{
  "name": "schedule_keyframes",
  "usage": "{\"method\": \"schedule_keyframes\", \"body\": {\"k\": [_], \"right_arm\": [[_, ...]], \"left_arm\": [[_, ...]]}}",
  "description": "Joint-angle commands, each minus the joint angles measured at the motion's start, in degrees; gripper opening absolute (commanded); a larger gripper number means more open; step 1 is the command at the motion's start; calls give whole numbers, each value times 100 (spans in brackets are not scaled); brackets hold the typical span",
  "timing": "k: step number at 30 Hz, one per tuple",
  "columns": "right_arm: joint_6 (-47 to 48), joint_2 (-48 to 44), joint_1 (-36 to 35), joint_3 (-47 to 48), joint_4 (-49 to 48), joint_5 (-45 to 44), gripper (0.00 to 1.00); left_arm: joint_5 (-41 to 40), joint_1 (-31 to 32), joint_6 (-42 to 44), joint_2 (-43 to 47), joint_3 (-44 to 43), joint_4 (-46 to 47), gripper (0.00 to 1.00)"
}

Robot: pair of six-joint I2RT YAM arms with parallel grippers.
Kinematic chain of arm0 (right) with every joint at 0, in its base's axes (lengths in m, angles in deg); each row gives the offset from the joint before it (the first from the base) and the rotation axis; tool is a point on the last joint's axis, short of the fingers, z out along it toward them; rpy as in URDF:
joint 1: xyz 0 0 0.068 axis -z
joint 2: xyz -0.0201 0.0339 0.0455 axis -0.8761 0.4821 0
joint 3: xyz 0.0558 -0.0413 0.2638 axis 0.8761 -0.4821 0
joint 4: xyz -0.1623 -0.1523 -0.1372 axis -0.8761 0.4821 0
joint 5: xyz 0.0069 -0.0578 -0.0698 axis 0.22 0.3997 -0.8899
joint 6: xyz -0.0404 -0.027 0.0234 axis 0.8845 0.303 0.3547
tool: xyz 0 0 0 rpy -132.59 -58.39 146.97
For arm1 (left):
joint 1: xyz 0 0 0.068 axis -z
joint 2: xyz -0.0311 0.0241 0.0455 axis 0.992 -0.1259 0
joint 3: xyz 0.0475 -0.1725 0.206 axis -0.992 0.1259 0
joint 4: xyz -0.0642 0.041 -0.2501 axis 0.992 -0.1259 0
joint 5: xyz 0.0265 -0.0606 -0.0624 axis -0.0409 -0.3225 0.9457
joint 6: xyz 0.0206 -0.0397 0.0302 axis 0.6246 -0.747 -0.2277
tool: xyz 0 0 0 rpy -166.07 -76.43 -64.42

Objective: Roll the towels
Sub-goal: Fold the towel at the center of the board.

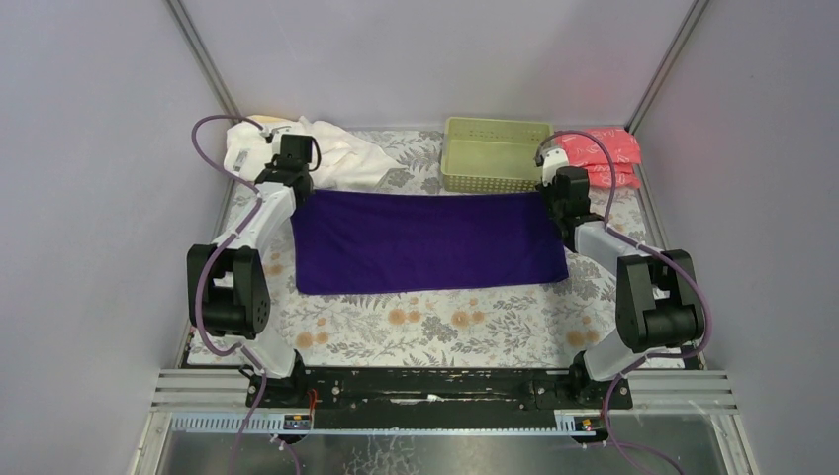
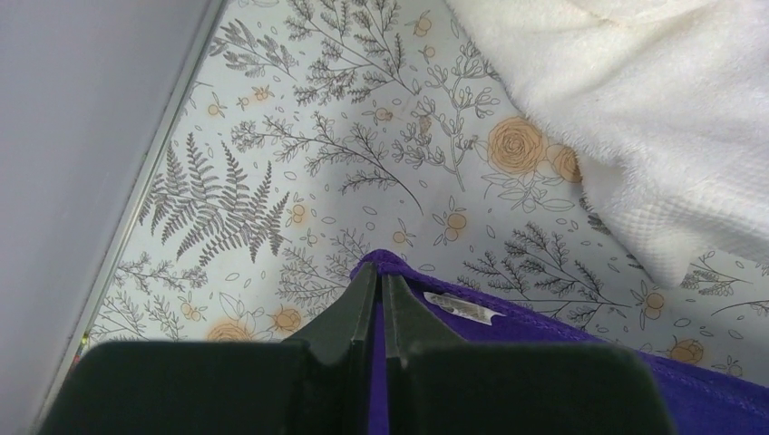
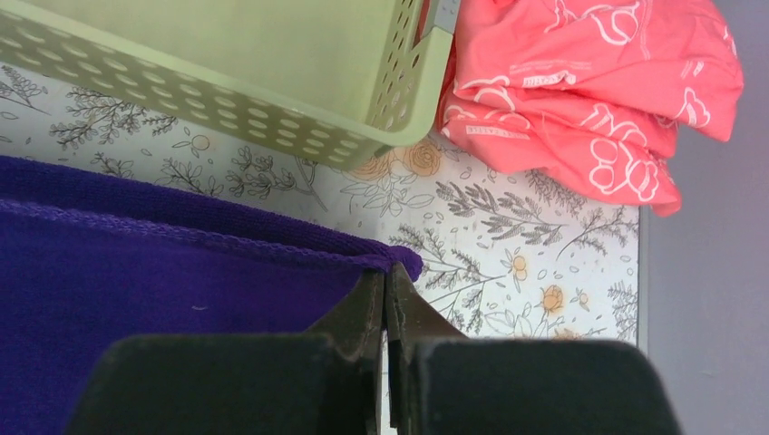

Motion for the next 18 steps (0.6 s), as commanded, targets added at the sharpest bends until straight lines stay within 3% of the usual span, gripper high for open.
{"method": "schedule_keyframes", "body": {"k": [1,13,18], "right_arm": [[-467,-522,35,-111,164,-114,0],[-1391,-1303,35,-471,1394,-865,0],[-1429,-1528,27,-636,1936,-539,0]], "left_arm": [[-38,-54,-269,171,160,94,0],[-237,-54,-818,792,889,-378,0],[-162,-52,-1041,1209,1402,-528,0]]}}
